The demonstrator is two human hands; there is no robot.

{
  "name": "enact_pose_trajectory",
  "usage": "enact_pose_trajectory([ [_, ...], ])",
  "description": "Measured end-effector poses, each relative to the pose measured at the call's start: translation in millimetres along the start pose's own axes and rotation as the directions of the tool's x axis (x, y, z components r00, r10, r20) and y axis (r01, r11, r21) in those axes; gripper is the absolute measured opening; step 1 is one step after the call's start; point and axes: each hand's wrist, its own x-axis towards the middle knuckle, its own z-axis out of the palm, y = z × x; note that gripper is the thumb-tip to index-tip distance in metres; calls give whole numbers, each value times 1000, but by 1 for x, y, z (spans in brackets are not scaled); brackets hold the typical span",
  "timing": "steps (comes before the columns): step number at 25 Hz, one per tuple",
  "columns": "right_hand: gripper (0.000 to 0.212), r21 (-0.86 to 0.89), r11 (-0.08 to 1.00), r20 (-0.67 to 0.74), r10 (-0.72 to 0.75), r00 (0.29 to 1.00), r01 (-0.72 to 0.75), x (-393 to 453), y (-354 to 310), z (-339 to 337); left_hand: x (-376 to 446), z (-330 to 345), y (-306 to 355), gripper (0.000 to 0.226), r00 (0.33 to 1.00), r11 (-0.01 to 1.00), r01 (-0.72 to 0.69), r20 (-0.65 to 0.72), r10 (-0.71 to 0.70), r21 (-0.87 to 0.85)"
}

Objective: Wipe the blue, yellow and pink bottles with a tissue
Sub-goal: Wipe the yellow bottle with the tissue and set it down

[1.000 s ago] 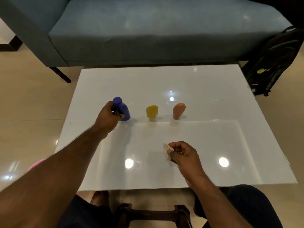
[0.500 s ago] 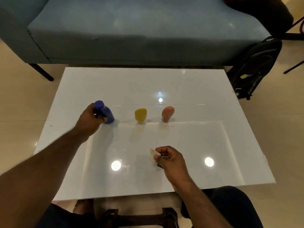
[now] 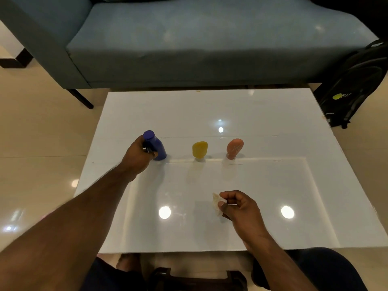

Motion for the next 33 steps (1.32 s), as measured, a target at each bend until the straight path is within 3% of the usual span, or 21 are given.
enact_pose_trajectory([
  [8, 19, -2, 1000, -4, -8, 1000, 8, 0, 1, 1, 4, 0, -2, 48, 999, 999, 36, 15, -36, 18],
  [11, 18, -15, 1000, 5, -5, 1000, 5, 0, 2, 1, 5, 1, -8, 63, 996, 996, 74, 48, -76, 48],
  [13, 18, -20, 1000, 5, -5, 1000, 5, 0, 3, 2, 1, -1, -13, 68, 987, 982, 162, 0, -163, 92],
  [15, 19, -1, 1000, -2, -1, 1000, 1, 1, 3, 2, -8, -2, -22, 50, 966, 960, 249, -103, -237, 125],
  [17, 19, 44, 999, -6, 16, 1000, -16, 2, 4, 1, -24, 2, -28, 29, 960, 952, 275, -97, -264, 130],
  [20, 21, 89, 995, -16, 37, 999, -35, 1, 4, 0, -51, 29, -18, 22, 987, 982, 142, 51, -150, 127],
  [22, 23, 90, 995, -23, 40, 999, -38, 1, 4, 0, -54, 51, 0, 34, 993, 993, 34, 113, -46, 113],
  [25, 24, 66, 997, -28, 47, 998, -45, 1, 5, 0, -42, 82, 30, 65, 987, 999, 15, 160, -20, 30],
  [28, 24, 45, 998, -29, 39, 999, -38, 2, 4, -1, -30, 102, 48, 79, 983, 995, -31, 181, 12, 99],
  [33, 24, 32, 999, -27, 36, 999, -36, 3, 6, -4, -20, 107, 56, 34, 986, 987, -109, 141, 92, 122],
])
